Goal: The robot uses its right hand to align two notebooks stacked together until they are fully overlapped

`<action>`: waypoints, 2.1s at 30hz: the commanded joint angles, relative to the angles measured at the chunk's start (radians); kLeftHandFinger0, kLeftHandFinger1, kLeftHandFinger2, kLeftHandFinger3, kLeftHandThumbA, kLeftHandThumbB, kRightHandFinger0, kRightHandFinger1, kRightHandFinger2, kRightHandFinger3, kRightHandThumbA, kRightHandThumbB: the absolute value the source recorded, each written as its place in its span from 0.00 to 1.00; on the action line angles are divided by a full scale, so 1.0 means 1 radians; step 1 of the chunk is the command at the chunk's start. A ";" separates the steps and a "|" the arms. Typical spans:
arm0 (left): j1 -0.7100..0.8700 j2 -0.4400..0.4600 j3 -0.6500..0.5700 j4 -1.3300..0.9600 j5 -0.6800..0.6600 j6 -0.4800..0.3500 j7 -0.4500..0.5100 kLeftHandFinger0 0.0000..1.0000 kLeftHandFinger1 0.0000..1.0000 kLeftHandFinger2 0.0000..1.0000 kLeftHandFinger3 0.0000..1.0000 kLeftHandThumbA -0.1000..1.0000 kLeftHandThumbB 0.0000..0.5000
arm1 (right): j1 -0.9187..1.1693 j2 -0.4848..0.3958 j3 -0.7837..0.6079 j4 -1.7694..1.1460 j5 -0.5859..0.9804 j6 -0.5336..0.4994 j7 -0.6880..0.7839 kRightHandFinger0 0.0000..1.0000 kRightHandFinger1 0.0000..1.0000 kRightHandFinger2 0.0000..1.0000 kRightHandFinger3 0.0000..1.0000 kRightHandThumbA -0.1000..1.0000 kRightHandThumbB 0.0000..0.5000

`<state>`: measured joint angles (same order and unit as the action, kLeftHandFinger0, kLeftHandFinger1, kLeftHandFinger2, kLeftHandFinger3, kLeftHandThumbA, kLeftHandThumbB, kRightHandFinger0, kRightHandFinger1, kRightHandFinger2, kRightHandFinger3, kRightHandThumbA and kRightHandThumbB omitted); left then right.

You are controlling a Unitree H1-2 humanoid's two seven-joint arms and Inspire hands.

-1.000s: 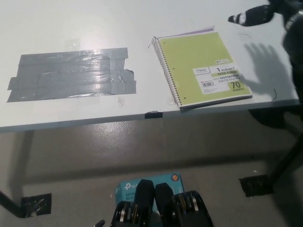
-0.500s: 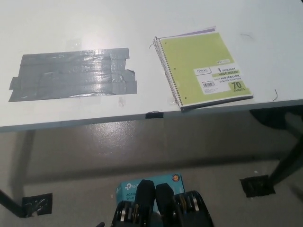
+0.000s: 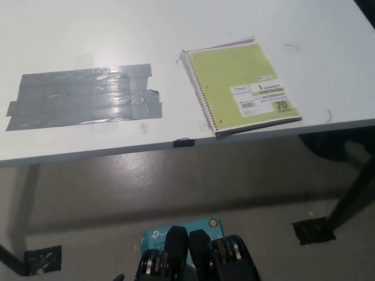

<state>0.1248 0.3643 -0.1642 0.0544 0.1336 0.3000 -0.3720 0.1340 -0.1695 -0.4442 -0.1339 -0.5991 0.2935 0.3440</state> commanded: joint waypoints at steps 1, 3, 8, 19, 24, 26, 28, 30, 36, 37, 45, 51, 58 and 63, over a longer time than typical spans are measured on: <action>0.013 -0.007 0.037 -0.012 -0.027 -0.069 0.038 0.36 0.47 0.57 0.87 1.00 1.00 | -0.017 0.001 0.026 0.105 0.129 -0.151 -0.125 1.00 1.00 1.00 1.00 1.00 0.80; 0.010 -0.009 0.044 -0.008 -0.031 -0.071 0.028 0.38 0.50 0.58 0.88 1.00 1.00 | -0.008 -0.005 0.046 0.149 0.160 -0.149 -0.105 1.00 1.00 1.00 1.00 1.00 0.78; 0.013 -0.008 0.055 -0.021 -0.024 -0.079 0.032 0.37 0.54 0.63 0.87 1.00 1.00 | 0.013 -0.052 0.176 0.264 0.207 -0.232 -0.021 1.00 1.00 1.00 1.00 1.00 0.66; -0.010 -0.040 0.093 -0.012 -0.031 -0.059 0.054 0.49 0.60 0.65 0.98 1.00 0.91 | 0.019 -0.225 0.429 0.218 0.161 -0.161 0.003 1.00 1.00 1.00 1.00 0.68 0.44; -0.002 -0.056 0.125 -0.031 -0.078 -0.037 0.050 0.58 0.66 0.80 1.00 1.00 0.94 | -0.021 -0.169 0.355 0.308 0.374 -0.163 0.028 1.00 1.00 1.00 1.00 0.93 0.74; -0.001 -0.061 0.136 -0.028 -0.093 -0.031 0.045 0.63 0.70 0.84 1.00 1.00 0.88 | -0.034 -0.153 0.335 0.332 0.409 -0.160 0.029 1.00 1.00 1.00 1.00 0.96 0.82; 0.001 -0.064 0.144 -0.030 -0.098 -0.022 0.044 0.65 0.71 0.85 1.00 1.00 0.83 | -0.041 -0.146 0.329 0.346 0.433 -0.172 0.033 1.00 1.00 1.00 1.00 0.96 0.83; 0.006 -0.065 0.152 -0.035 -0.100 -0.019 0.047 0.65 0.70 0.84 1.00 1.00 0.72 | -0.036 -0.141 0.340 0.315 0.429 -0.171 0.030 1.00 1.00 1.00 1.00 0.95 0.77; 0.003 -0.061 0.153 -0.039 -0.103 -0.003 0.044 0.68 0.73 0.85 1.00 1.00 0.42 | -0.032 -0.121 0.316 0.278 0.495 -0.197 0.008 1.00 1.00 1.00 1.00 0.89 0.80; 0.001 -0.060 0.152 -0.040 -0.103 0.004 0.044 0.68 0.73 0.85 1.00 1.00 0.37 | -0.029 -0.119 0.314 0.264 0.490 -0.196 -0.004 1.00 1.00 1.00 1.00 0.89 0.80; 0.012 -0.063 0.161 -0.038 -0.121 0.011 0.044 0.69 0.76 0.87 1.00 0.98 0.25 | -0.041 -0.077 0.256 0.267 0.596 -0.141 -0.003 1.00 1.00 1.00 1.00 0.88 0.80; 0.012 -0.080 0.189 -0.023 -0.158 -0.007 0.047 0.76 0.84 0.90 1.00 0.95 0.31 | -0.047 -0.087 0.281 0.299 0.606 -0.248 0.008 1.00 1.00 1.00 1.00 1.00 0.93; 0.011 -0.118 0.271 -0.031 -0.221 -0.008 0.060 0.74 0.85 0.93 1.00 0.95 0.35 | -0.067 -0.089 0.281 0.270 0.647 -0.284 0.008 1.00 1.00 1.00 1.00 1.00 0.98; 0.011 -0.127 0.288 -0.037 -0.204 -0.003 0.072 0.76 0.87 0.95 1.00 0.92 0.14 | -0.068 -0.095 0.266 0.253 0.632 -0.288 -0.030 1.00 1.00 1.00 1.00 1.00 0.84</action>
<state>0.1303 0.2272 0.1125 0.0404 -0.0527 0.3025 -0.3314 0.0754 -0.2391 -0.1600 0.1540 0.0037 0.0669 0.3468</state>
